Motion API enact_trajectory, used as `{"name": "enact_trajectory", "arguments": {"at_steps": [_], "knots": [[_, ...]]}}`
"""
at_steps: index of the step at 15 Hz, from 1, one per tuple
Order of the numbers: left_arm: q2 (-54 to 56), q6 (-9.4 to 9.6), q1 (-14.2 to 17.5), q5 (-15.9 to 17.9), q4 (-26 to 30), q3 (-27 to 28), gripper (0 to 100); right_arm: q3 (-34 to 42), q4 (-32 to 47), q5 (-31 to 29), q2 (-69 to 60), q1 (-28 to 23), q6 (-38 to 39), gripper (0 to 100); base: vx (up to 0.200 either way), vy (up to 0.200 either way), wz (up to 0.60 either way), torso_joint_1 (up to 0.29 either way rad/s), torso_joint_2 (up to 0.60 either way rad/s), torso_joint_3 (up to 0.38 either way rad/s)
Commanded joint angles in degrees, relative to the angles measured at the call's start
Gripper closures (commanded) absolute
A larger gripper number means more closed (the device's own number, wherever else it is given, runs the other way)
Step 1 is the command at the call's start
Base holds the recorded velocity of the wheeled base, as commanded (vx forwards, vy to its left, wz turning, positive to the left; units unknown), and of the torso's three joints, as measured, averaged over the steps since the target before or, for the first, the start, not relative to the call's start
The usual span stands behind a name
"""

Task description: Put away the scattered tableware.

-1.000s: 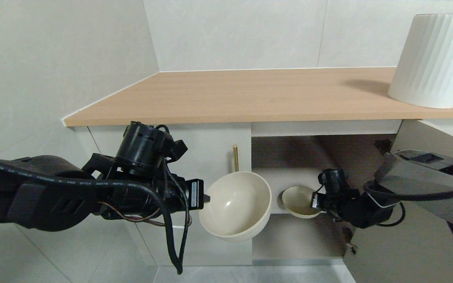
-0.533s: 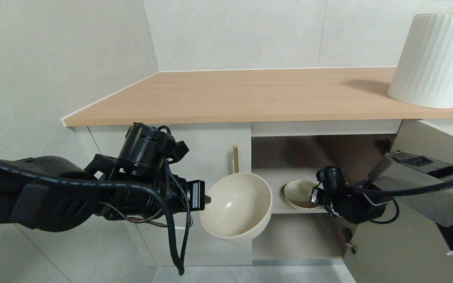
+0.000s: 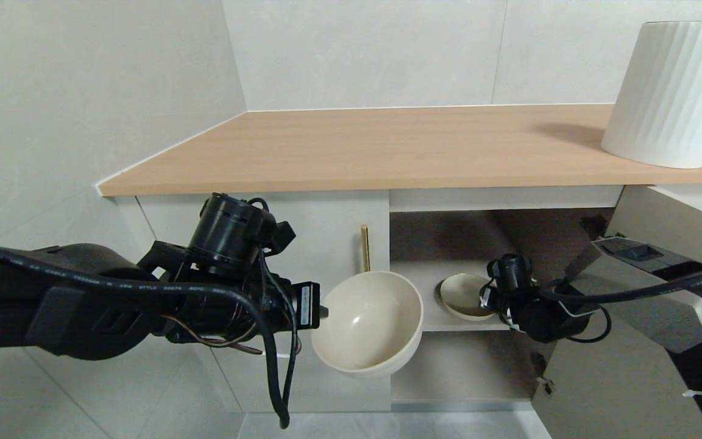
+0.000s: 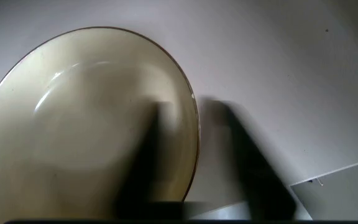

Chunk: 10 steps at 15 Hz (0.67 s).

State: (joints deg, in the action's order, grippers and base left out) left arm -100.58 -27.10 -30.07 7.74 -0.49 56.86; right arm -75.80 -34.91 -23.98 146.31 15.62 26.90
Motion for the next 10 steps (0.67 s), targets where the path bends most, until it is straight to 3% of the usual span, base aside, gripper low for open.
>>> {"name": "enact_trajectory", "arguments": {"at_steps": [1,4,6,8,10], "knots": [[-0.49,-0.06,-0.16,-0.01,-0.04,0.01,100,-0.22,-0.15,-0.02,-0.06,0.03,-0.01,0,0.0,0.0,0.0,0.0,0.0,0.0],[-1.37,-0.06,-0.6,-0.45,-0.22,-0.08,100,-0.22,-0.07,0.07,-1.47,0.03,1.4,0,0.0,0.0,0.0,0.0,0.0,0.0],[-2.77,0.03,-1.57,-2.91,-0.39,0.01,100,2.5,0.55,0.25,-4.9,0.12,1.4,0,0.0,0.0,0.0,0.0,0.0,0.0],[-5.76,0.12,-3.24,-6.33,-0.39,0.36,100,9.36,4.42,5.43,-14.56,1.43,1.4,0,0.0,0.0,0.0,0.0,0.0,0.0],[-7.87,0.38,-4.64,-6.95,-0.39,0.54,100,13.84,10.13,10.71,-23.7,3.28,1.4,0,0.0,0.0,0.0,0.0,0.0,0.0]]}}
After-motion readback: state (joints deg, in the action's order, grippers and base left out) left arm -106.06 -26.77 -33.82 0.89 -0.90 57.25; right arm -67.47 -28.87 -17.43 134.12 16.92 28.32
